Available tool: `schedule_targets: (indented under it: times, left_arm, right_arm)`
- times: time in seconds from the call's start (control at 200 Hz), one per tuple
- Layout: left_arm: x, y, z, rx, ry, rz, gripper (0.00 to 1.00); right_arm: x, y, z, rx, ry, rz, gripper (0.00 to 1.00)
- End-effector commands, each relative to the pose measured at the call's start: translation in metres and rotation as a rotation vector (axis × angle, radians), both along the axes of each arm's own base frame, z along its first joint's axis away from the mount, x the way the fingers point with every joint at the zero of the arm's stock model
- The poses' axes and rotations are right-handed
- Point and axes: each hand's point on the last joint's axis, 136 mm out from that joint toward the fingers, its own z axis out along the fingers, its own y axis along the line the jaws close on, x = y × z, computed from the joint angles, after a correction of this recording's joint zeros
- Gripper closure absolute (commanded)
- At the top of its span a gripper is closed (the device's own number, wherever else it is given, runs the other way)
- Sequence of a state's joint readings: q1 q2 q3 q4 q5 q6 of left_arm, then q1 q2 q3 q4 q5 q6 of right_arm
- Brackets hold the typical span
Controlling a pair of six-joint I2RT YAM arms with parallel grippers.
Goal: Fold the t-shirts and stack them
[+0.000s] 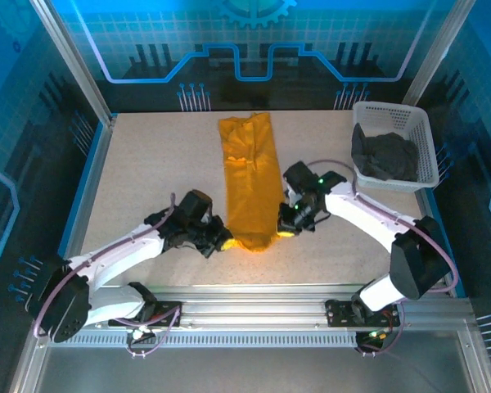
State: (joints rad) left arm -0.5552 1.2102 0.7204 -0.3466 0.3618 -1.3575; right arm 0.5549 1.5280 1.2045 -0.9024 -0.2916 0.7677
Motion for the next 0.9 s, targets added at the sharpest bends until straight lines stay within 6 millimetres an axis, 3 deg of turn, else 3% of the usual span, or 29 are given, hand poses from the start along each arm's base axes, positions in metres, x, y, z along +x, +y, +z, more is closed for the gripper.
schedule_targets:
  times: [0.0,0.11,0.205,0.39,0.52,0.685,0.72,0.735,0.795,0.845,0.895]
  left_arm:
    - [0.058,0.001,0.035,-0.046,-0.138,0.058,1.00]
    - [0.110,0.007,0.051,-0.048,-0.215,0.086,1.00]
    - [0.147,0.013,0.052,-0.051,-0.247,0.110,1.00]
    - [0.207,0.022,0.039,-0.039,-0.268,0.120,1.00]
    - [0.237,0.023,0.023,-0.043,-0.254,0.126,1.00]
    - [0.273,0.020,0.003,-0.053,-0.244,0.118,1.00]
    - [0.279,0.020,-0.001,-0.050,-0.243,0.118,1.00]
    - [0.282,0.020,-0.002,-0.050,-0.245,0.119,1.00]
    - [0.294,0.021,-0.006,-0.052,-0.248,0.121,1.00]
    - [0.301,0.022,-0.010,-0.049,-0.246,0.119,0.98]
    - [0.306,0.024,-0.014,-0.037,-0.234,0.112,0.78]
  right_arm:
    - [0.036,-0.008,0.014,-0.024,-0.035,-0.038,1.00]
    - [0.084,-0.007,0.028,-0.014,-0.098,-0.084,1.00]
    - [0.121,-0.005,0.034,-0.014,-0.141,-0.103,1.00]
    - [0.182,-0.002,0.019,-0.013,-0.158,-0.124,1.00]
    - [0.214,-0.003,0.001,-0.018,-0.149,-0.134,1.00]
    - [0.240,-0.011,-0.029,-0.037,-0.104,-0.172,1.00]
    - [0.246,-0.011,-0.026,-0.021,-0.110,-0.182,1.00]
    - [0.248,-0.011,-0.038,-0.022,-0.089,-0.183,1.00]
    - [0.260,-0.009,-0.046,0.013,-0.086,-0.185,1.00]
    - [0.270,-0.006,-0.049,0.042,-0.094,-0.166,0.88]
    - [0.280,-0.005,-0.045,0.072,-0.111,-0.151,0.72]
